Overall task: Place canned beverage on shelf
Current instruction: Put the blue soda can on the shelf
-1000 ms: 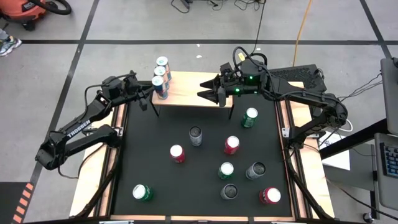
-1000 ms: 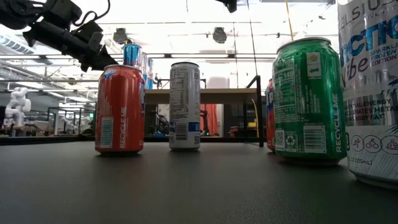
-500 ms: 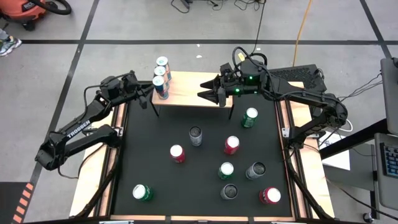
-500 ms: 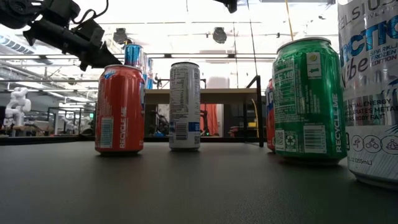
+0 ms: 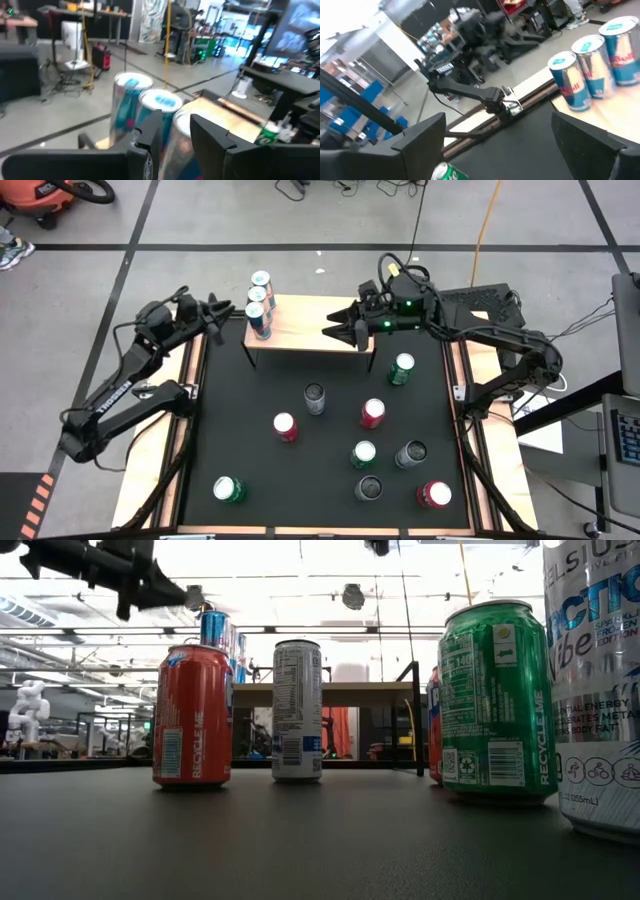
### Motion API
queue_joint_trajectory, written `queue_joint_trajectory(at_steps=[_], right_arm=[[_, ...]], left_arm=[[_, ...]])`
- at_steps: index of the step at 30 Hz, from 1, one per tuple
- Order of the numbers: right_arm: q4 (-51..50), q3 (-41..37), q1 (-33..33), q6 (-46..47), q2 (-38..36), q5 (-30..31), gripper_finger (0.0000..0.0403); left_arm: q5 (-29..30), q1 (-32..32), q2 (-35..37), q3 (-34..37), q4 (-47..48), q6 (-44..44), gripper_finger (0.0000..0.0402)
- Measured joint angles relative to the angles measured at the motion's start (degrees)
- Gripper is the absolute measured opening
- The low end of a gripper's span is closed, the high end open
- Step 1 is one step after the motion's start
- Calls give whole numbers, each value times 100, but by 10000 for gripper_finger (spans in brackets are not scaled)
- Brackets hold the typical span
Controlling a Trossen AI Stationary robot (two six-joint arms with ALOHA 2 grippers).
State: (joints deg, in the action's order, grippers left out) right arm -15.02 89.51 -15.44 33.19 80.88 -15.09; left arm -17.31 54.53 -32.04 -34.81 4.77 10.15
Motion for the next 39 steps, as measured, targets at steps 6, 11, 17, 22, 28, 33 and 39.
queue_joint_trajectory(at_steps=[6,11,17,22,28,33,39], right_arm=[[-1299,748,2,-373,-17,153,333],[-2038,1217,4,-649,-18,284,314],[-2627,1231,165,-688,-1,469,287],[-2857,1233,428,-674,206,1073,264],[-2432,1233,621,-513,644,1357,226],[-1210,1233,665,-389,1164,1666,185],[493,1233,446,-403,1816,1761,143]], left_arm=[[-293,-187,37,-631,687,-277,104],[-495,-453,29,-1072,1033,-299,104],[-467,-735,31,-1539,1649,-297,104],[-350,-955,35,-1707,1904,-298,104],[67,-1113,-11,-1702,2248,-297,104],[393,-1202,-112,-1702,2451,-371,104],[733,-1199,-492,-1698,2671,-505,104]])
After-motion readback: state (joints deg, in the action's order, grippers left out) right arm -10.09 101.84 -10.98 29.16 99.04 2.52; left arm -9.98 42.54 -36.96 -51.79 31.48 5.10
